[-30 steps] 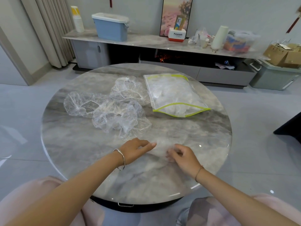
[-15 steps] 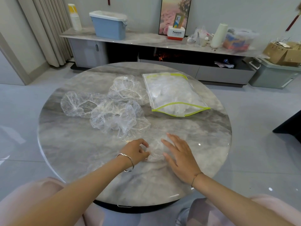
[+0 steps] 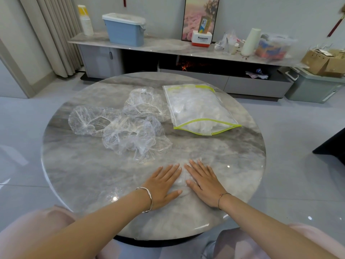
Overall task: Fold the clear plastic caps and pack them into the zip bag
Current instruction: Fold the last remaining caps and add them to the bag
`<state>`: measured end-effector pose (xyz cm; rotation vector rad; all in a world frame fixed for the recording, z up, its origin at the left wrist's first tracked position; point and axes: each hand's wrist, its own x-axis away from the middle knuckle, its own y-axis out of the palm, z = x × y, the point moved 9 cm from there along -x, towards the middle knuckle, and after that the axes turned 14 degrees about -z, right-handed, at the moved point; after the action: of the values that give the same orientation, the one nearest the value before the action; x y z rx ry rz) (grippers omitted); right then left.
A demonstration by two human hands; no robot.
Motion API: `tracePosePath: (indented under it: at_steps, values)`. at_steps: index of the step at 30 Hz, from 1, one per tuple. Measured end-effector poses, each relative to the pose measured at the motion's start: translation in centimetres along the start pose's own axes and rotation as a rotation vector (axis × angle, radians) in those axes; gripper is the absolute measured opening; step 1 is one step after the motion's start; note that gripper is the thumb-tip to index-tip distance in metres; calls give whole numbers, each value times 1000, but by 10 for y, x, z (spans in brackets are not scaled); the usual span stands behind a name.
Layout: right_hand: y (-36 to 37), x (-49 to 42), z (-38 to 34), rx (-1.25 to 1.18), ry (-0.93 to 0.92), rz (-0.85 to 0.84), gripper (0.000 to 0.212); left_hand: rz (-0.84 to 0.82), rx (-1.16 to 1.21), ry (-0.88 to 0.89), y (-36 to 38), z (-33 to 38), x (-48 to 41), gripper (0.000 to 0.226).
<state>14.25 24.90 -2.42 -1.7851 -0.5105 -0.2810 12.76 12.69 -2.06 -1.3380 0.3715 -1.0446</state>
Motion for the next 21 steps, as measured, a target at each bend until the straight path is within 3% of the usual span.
tracePosePath:
  at_steps: [11, 17, 21]
  values:
    - [-2, 1, 0, 13, -3, -16, 55, -59, 4, -25, 3, -5, 0, 100]
    - [-47, 30, -21, 67, -152, 311, 61, 171, 5, 3, -31, 0, 11, 75]
    - [-42, 41, -24, 86, -197, 390, 49, 176, -160, 75, -24, 8, 7, 70]
